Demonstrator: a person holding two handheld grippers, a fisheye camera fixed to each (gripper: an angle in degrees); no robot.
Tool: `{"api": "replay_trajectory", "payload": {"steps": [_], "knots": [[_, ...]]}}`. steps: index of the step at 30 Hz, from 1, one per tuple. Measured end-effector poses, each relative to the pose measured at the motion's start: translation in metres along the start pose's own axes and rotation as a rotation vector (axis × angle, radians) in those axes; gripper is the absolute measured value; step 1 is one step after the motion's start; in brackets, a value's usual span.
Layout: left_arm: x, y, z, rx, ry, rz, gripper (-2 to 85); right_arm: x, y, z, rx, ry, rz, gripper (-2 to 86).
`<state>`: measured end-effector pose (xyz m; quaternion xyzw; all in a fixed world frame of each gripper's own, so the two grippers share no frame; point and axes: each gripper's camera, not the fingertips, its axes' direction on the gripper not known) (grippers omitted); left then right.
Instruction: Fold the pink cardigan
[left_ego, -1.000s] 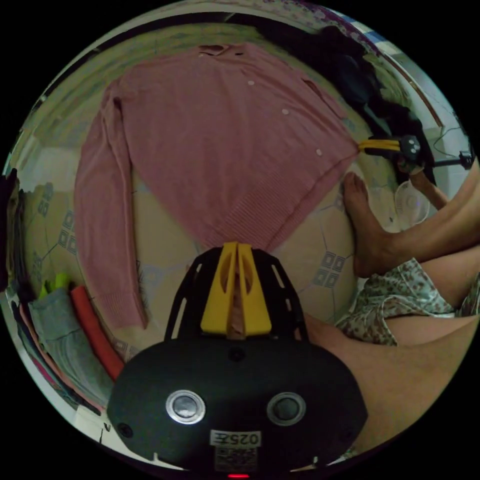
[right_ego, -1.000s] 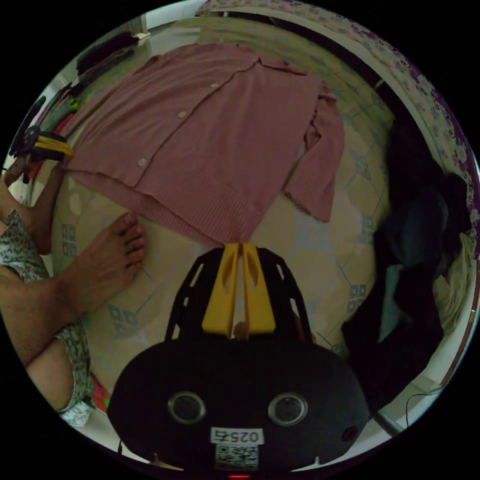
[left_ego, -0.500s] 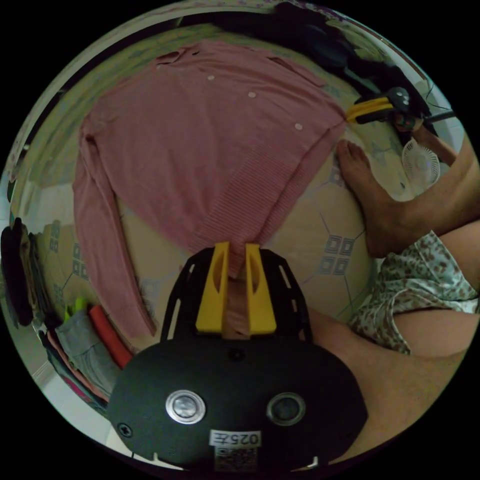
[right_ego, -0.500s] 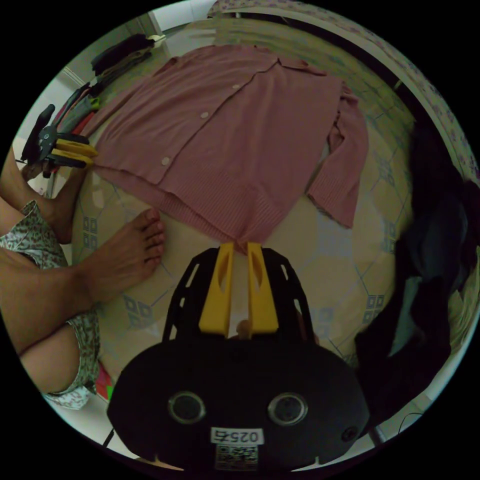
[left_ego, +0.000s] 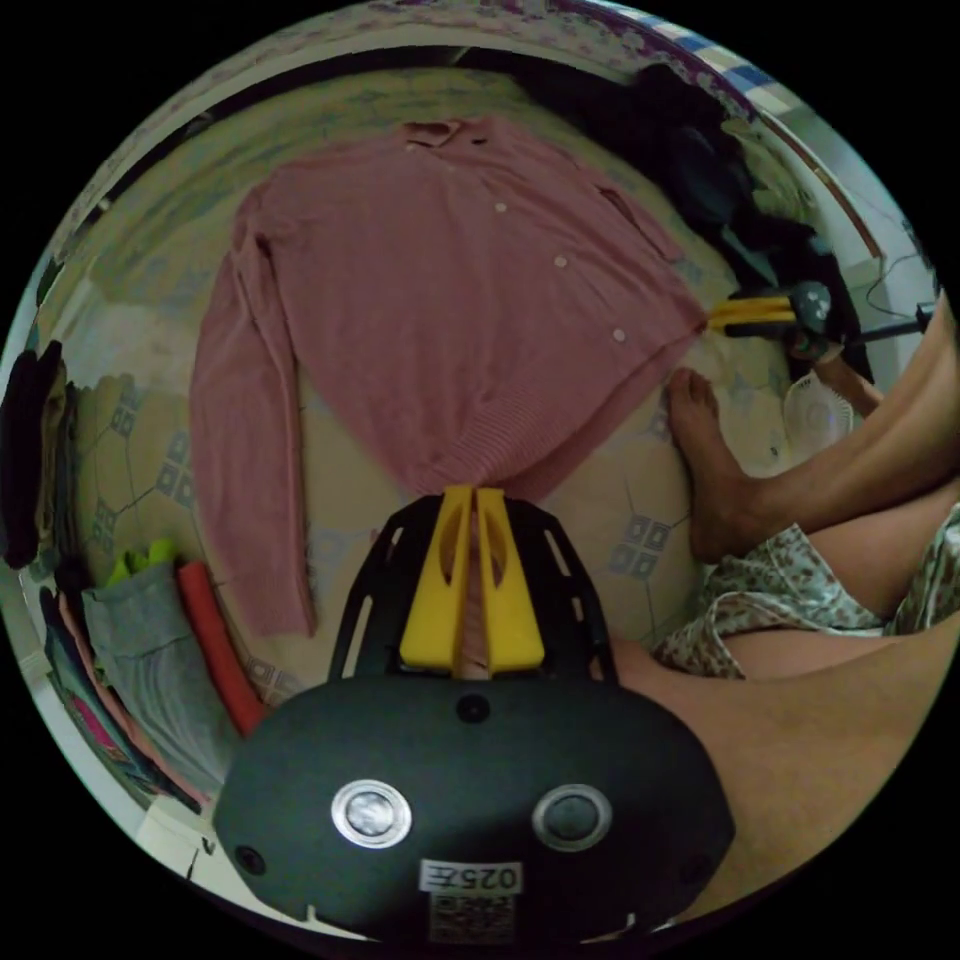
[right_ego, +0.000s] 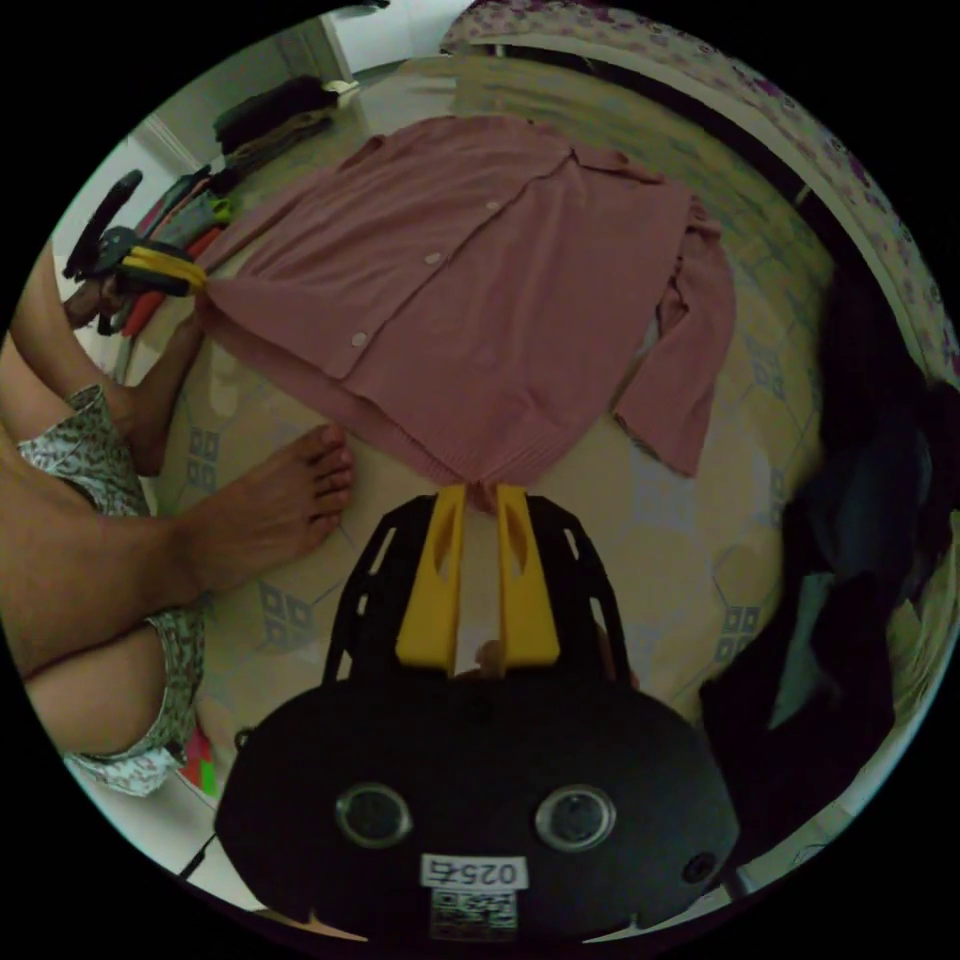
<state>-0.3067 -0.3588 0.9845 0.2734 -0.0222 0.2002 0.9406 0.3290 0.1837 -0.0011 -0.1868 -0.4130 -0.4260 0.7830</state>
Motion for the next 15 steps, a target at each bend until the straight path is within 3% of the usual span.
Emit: {"api": "replay_trajectory", "payload": {"steps": [8,15], "knots": [[-0.03,0.013,-0.014,0.004,0.031,-0.084,-1.1,-0.005,-0.005,0.027,-0.014,0.1,0.027,6.8],[-0.053,0.025,-0.029,0.027,0.068,-0.123,-1.1,-0.005,-0.006,0.021,0.04,0.14,0.024,-0.2]]}}
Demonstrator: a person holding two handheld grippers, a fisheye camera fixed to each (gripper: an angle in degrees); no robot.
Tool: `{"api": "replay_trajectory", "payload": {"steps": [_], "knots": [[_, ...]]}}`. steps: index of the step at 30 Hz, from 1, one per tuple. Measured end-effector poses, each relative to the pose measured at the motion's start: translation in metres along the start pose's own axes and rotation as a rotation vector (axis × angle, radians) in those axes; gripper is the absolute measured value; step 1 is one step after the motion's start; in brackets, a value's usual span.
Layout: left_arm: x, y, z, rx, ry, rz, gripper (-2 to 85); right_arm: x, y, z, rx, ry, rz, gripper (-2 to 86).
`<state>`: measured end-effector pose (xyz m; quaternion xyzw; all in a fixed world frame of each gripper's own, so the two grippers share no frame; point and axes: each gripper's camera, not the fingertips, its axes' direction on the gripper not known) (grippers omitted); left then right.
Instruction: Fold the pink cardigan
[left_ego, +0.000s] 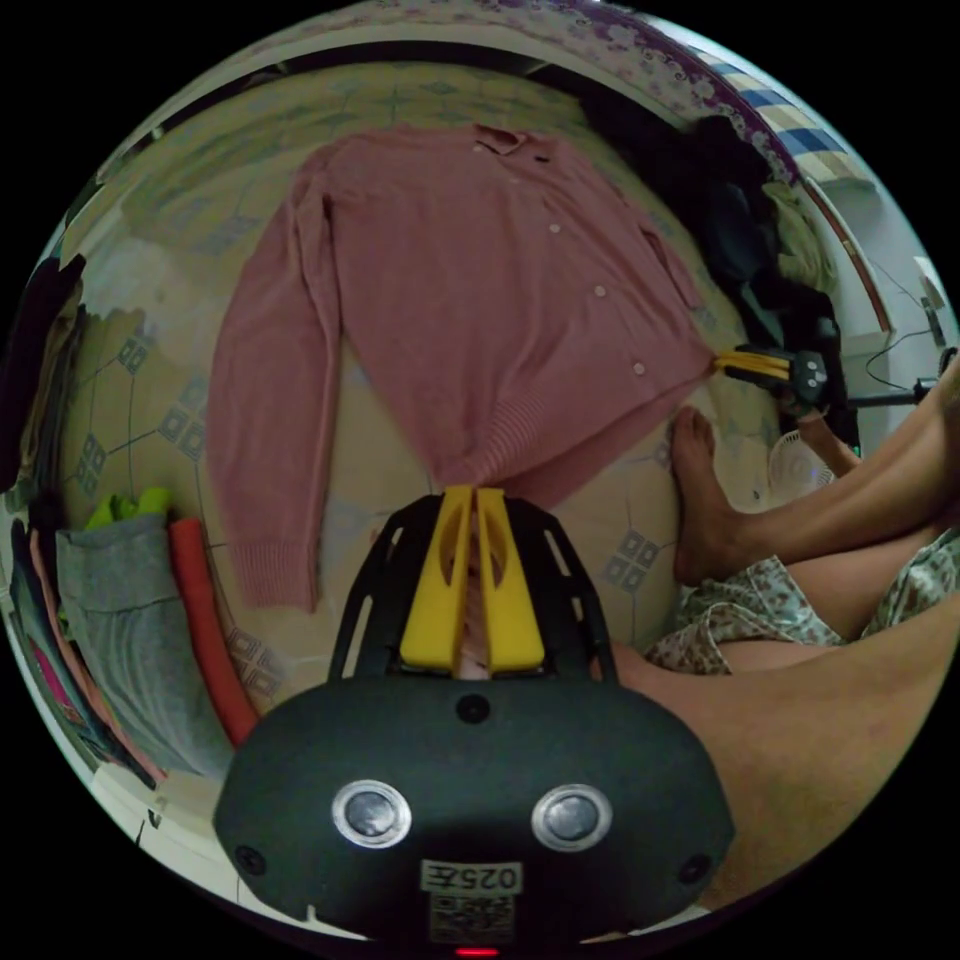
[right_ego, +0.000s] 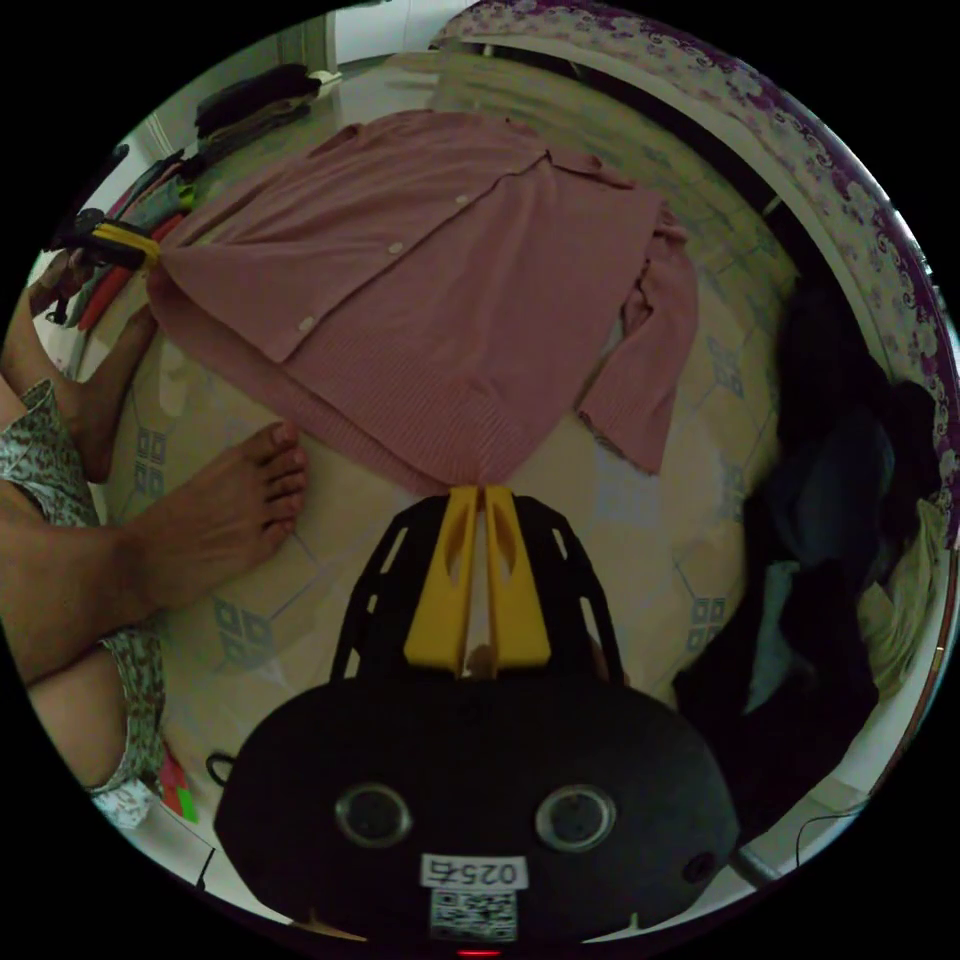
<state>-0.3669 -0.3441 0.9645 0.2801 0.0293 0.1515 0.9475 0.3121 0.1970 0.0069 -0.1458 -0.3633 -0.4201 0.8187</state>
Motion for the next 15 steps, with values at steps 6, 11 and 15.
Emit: {"api": "replay_trajectory", "payload": {"steps": [6,11,15], "knots": [[-0.006,0.012,-0.042,0.022,0.024,0.143,-1.1,0.012,-0.006,-0.031,0.008,-0.058,-0.084,-0.6],[0.002,0.011,-0.01,-0.158,-0.029,0.293,-1.1,0.017,-0.015,0.013,-0.14,-0.139,-0.105,-0.6],[0.001,0.012,0.014,-0.236,-0.064,0.354,-1.0,0.016,-0.022,0.036,-0.205,-0.176,-0.107,-0.6]]}}
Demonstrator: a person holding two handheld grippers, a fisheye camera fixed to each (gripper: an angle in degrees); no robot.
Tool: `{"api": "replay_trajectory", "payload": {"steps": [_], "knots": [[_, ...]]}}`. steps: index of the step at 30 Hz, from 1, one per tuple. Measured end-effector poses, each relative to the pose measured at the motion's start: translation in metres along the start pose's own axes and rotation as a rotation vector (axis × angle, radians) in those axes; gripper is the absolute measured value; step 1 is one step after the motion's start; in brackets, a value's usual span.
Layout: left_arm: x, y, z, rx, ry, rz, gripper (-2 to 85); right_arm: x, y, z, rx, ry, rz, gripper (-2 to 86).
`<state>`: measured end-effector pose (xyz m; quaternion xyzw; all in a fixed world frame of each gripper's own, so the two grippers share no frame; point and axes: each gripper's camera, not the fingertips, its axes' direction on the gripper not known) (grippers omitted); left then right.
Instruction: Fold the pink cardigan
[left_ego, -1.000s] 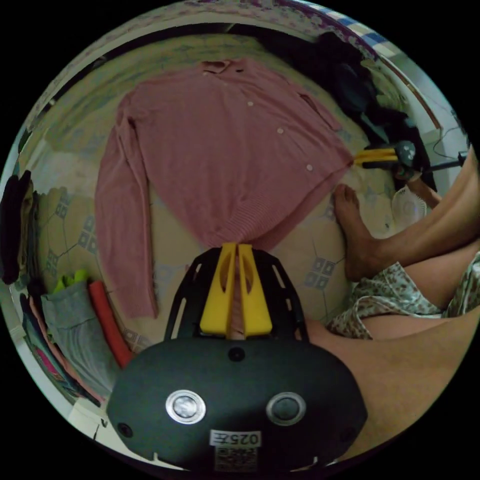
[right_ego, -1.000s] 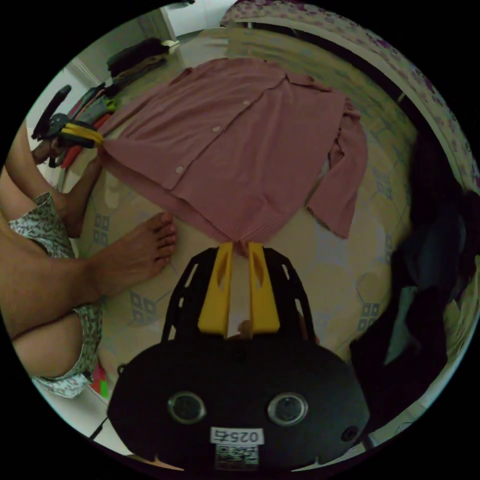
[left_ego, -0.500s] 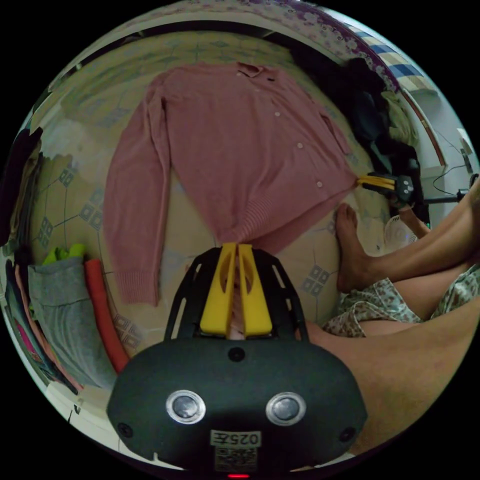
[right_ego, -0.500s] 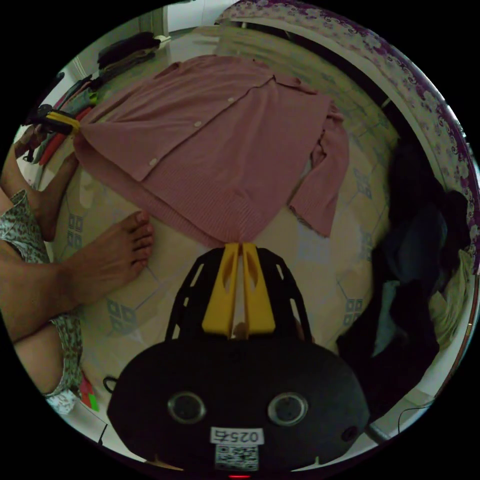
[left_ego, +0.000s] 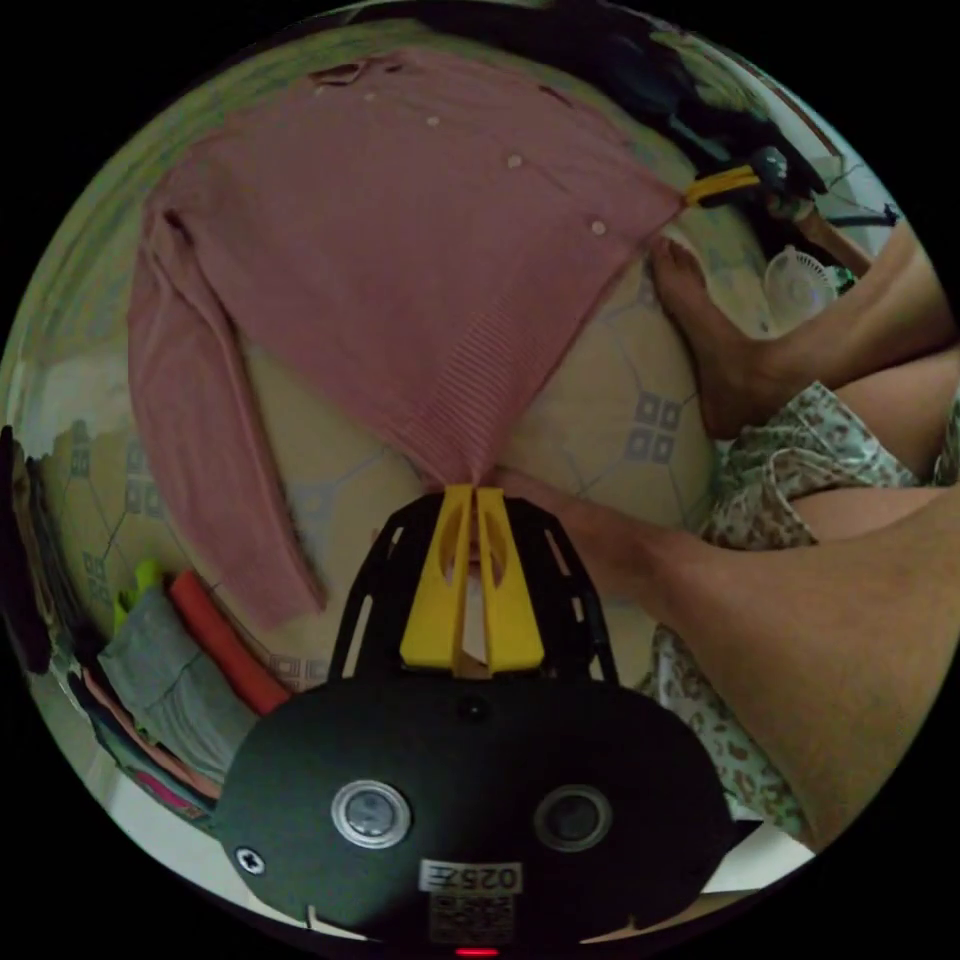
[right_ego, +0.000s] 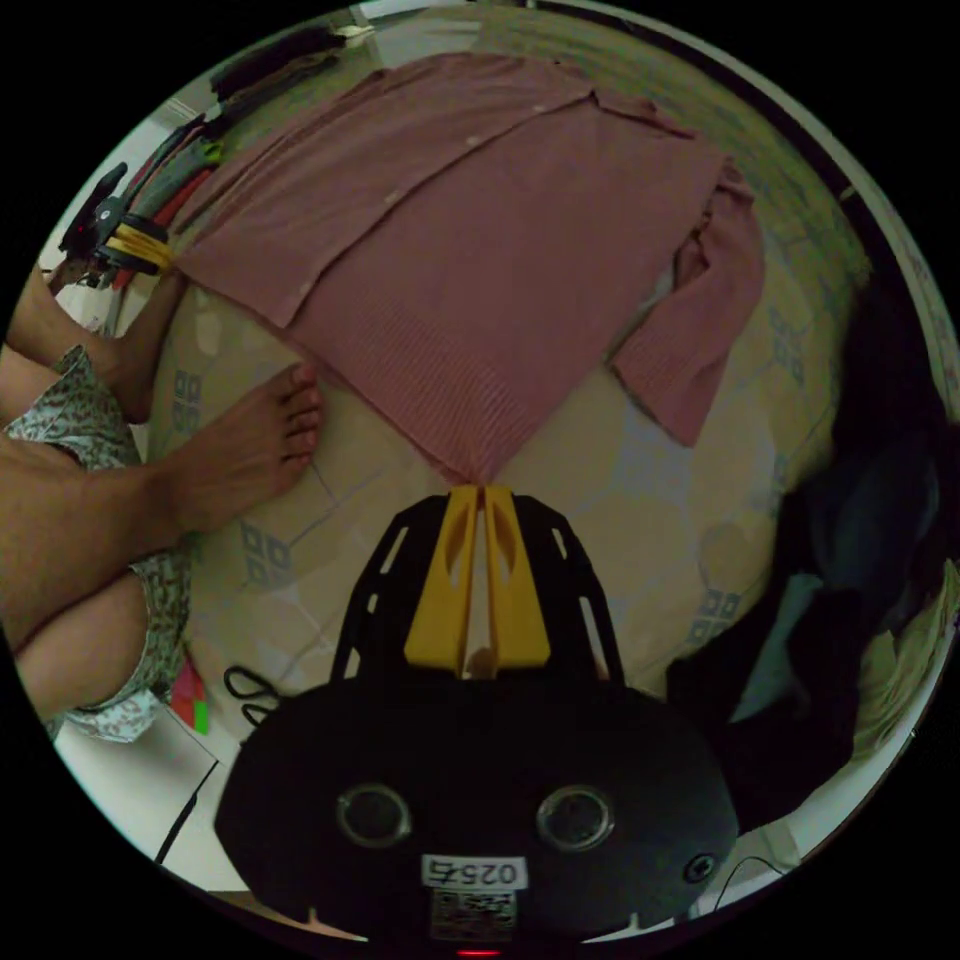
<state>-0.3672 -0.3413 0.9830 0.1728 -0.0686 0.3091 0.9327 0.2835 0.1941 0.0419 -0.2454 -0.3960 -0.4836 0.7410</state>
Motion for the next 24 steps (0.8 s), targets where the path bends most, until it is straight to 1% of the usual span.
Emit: {"api": "replay_trajectory", "payload": {"steps": [4,7,8,9,11,12,14,16,17,19,20,21,22,24], "knots": [[-0.015,0.015,-0.027,0.062,0.051,-0.046,-1.0,0.001,0.002,-0.017,0.051,0.0,0.012,-0.6],[-0.031,0.022,-0.033,0.09,0.116,-0.094,-1.0,0.01,-0.002,-0.009,0.069,-0.08,0.051,-0.6],[-0.035,0.018,-0.026,0.056,0.155,-0.098,-1.0,0.015,-0.005,0.002,0.054,-0.118,0.064,-0.6],[-0.036,0.012,-0.017,0.004,0.153,-0.098,-1.0,0.019,-0.008,0.014,0.038,-0.152,0.073,-0.5],[-0.03,0.002,-0.004,-0.089,0.095,-0.051,-0.9,0.024,-0.011,0.027,0.034,-0.182,0.086,-0.3],[-0.023,-0.005,-0.002,-0.111,0.045,-0.013,-0.9,0.027,-0.012,0.034,0.039,-0.205,0.098,-0.1],[-0.019,-0.01,-0.001,-0.158,0.014,0.015,-0.8,0.032,-0.013,0.041,0.039,-0.234,0.103,0.4],[-0.024,-0.009,-0.002,-0.174,0.042,-0.001,-0.3,0.037,-0.014,0.044,0.029,-0.256,0.113,2.9],[-0.03,-0.005,-0.006,-0.166,0.085,-0.013,0.1,0.039,-0.014,0.045,0.017,-0.285,0.123,5.3],[-0.043,0.013,-0.022,-0.091,0.108,-0.097,1.4,0.041,-0.012,0.043,-0.03,-0.306,0.132,8.0],[-0.054,0.033,-0.035,-0.015,0.113,-0.18,2.9,0.04,-0.011,0.035,-0.024,-0.288,0.142,9.1],[-0.07,0.059,-0.046,0.076,0.118,-0.324,3.5,0.039,-0.012,0.024,0.01,-0.282,0.145,9.7],[-0.079,0.073,-0.049,0.117,0.137,-0.396,3.8,0.038,-0.013,0.017,0.036,-0.279,0.147,9.7],[-0.113,0.132,-0.052,0.303,0.198,-0.755,4.3,0.033,-0.029,-0.008,0.174,-0.29,0.155,9.7]]}}
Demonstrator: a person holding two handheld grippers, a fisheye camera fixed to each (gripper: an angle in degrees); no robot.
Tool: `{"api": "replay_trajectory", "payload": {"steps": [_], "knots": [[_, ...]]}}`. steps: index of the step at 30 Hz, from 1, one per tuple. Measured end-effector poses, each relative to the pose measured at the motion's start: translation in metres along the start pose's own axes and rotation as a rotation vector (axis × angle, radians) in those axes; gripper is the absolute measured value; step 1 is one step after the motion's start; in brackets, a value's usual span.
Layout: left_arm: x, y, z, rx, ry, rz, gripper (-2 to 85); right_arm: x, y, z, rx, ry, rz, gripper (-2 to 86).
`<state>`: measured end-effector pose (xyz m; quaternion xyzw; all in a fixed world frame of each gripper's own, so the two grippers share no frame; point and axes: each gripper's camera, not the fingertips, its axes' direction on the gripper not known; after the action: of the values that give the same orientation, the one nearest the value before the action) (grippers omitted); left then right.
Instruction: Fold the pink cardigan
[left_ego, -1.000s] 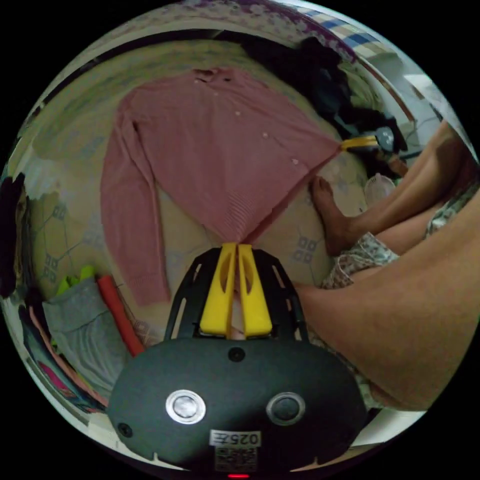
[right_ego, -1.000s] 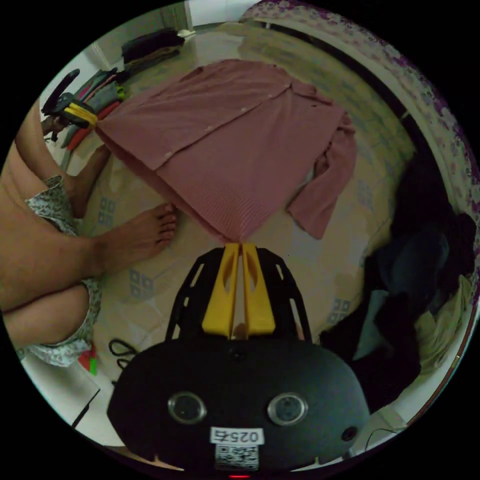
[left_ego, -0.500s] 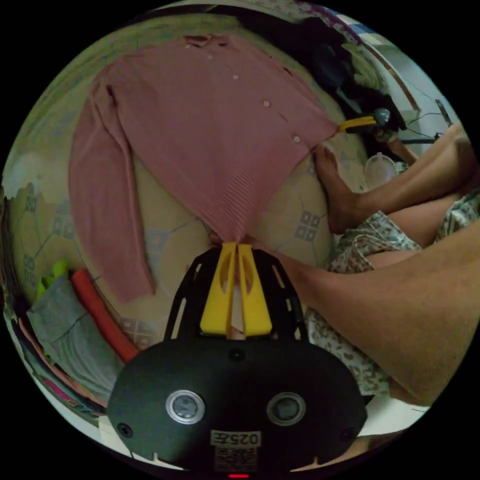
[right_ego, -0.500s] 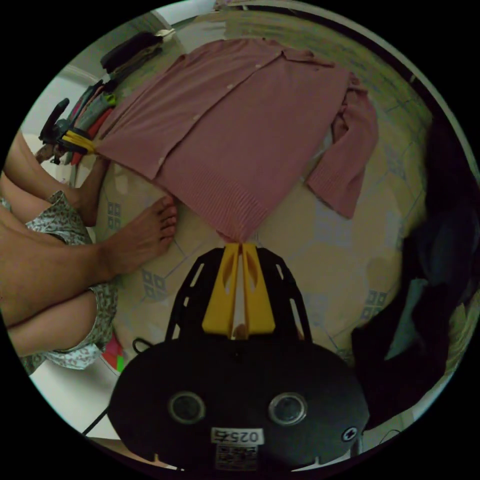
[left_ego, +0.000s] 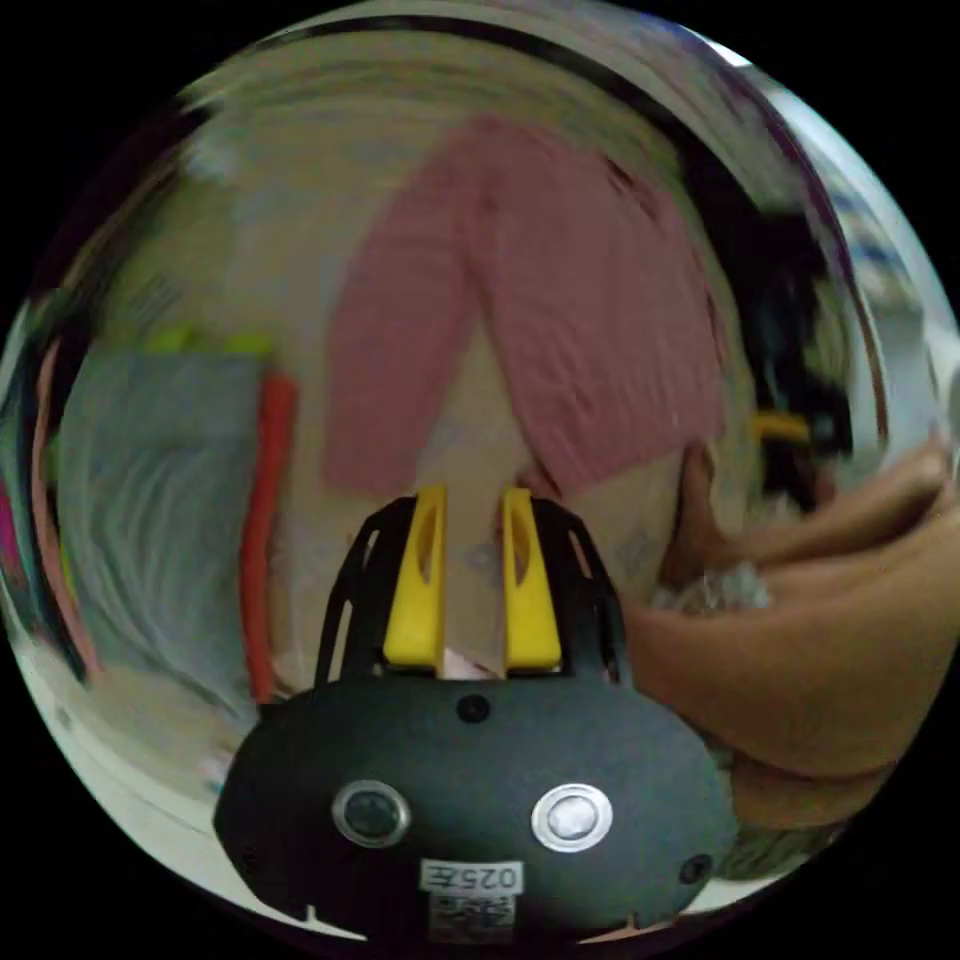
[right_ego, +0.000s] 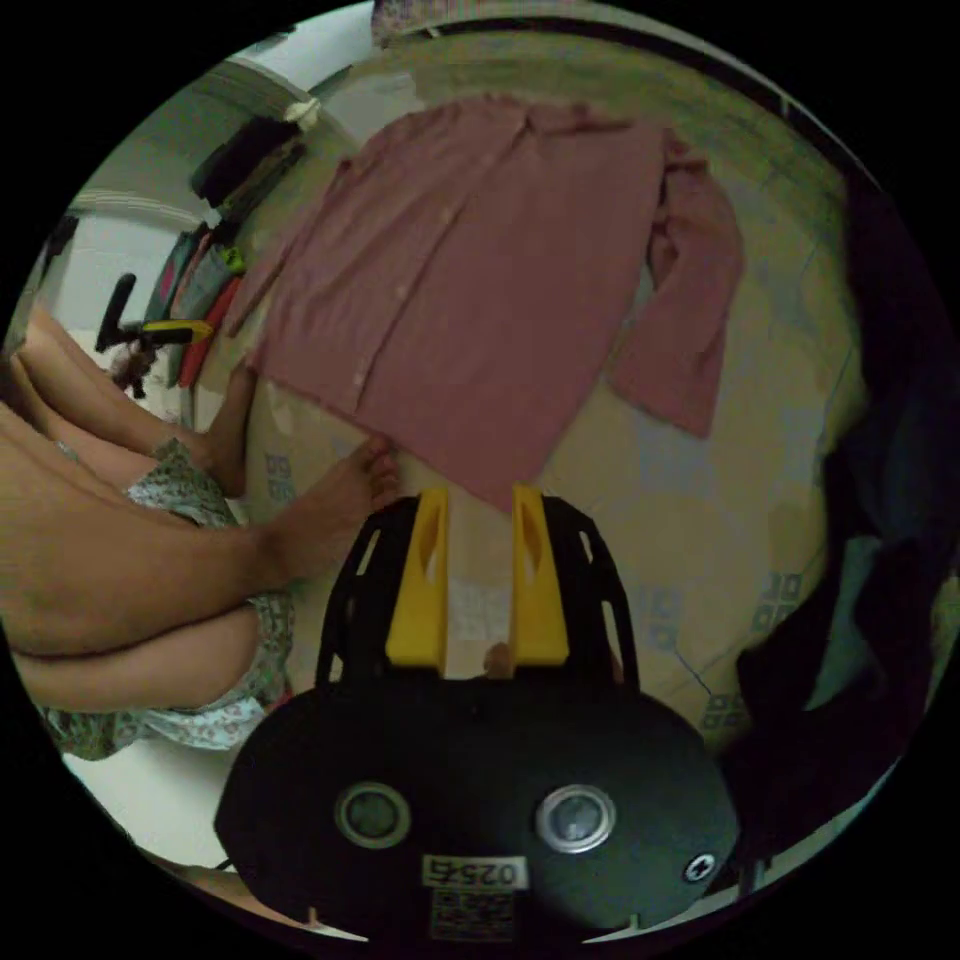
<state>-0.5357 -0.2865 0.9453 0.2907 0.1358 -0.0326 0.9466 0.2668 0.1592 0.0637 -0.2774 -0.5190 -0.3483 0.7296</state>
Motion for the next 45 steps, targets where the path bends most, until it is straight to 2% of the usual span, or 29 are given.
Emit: {"api": "replay_trajectory", "payload": {"steps": [3,8,10,13,15,18,22,26,31,34,37,39,40,41,42,45], "knots": [[-0.037,0.02,-0.004,0.145,-0.018,-0.215,4.6,-0.025,-0.042,-0.003,0.108,-0.124,-0.085,9.8],[-0.064,0.032,0.012,0.225,-0.066,-0.412,6.0,-0.08,-0.11,0.022,0.182,-0.33,-0.303,11.1],[-0.072,0.035,0.021,0.222,-0.043,-0.453,5.9,-0.104,-0.131,0.032,0.201,-0.391,-0.378,11.7],[-0.086,0.044,0.032,0.264,0.017,-0.518,1.2,-0.146,-0.16,0.053,0.188,-0.474,-0.499,12.9],[-0.092,0.051,0.031,0.315,0.162,-0.528,-0.9,-0.18,-0.173,0.069,0.168,-0.499,-0.586,13.7],[-0.077,0.059,0.008,0.405,0.354,-0.479,-1.2,-0.22,-0.176,0.075,0.229,-0.374,-0.707,14.2],[-0.048,0.058,-0.016,0.417,0.385,-0.386,-1.3,-0.25,-0.181,0.069,0.345,-0.262,-0.757,14.2],[-0.031,0.054,-0.024,0.394,0.415,-0.316,-1.3,-0.262,-0.194,0.067,0.446,-0.159,-0.683,14.1],[-0.027,0.06,-0.02,0.424,0.576,-0.266,-1.1,-0.266,-0.223,0.06,0.513,0.058,-0.609,6.3],[-0.018,0.068,-0.028,0.527,0.547,-0.154,-0.3,-0.258,-0.254,0.043,0.52,0.072,-0.615,2.4],[-0.008,0.095,-0.051,0.753,0.375,-0.028,2.1,-0.234,-0.312,0.006,0.405,-0.119,-0.591,1.1],[0.011,0.12,-0.059,0.924,0.143,0.008,2.3,-0.217,-0.392,-0.021,0.165,-0.419,-0.547,0.6],[0.017,0.122,-0.057,0.944,0.102,0.028,2.3,-0.216,-0.414,-0.026,0.089,-0.499,-0.528,0.5],[0.028,0.119,-0.049,0.946,0.069,0.091,2.2,-0.214,-0.457,-0.036,-0.022,-0.68,-0.466,0.3],[0.036,0.108,-0.037,0.903,0.108,0.141,1.9,-0.215,-0.498,-0.042,-0.107,-0.85,-0.398,0.2],[0.043,0.065,0.0,0.835,0.224,0.21,1.0,-0.227,-0.578,-0.061,-0.143,-1.045,-0.279,0.1]]}}
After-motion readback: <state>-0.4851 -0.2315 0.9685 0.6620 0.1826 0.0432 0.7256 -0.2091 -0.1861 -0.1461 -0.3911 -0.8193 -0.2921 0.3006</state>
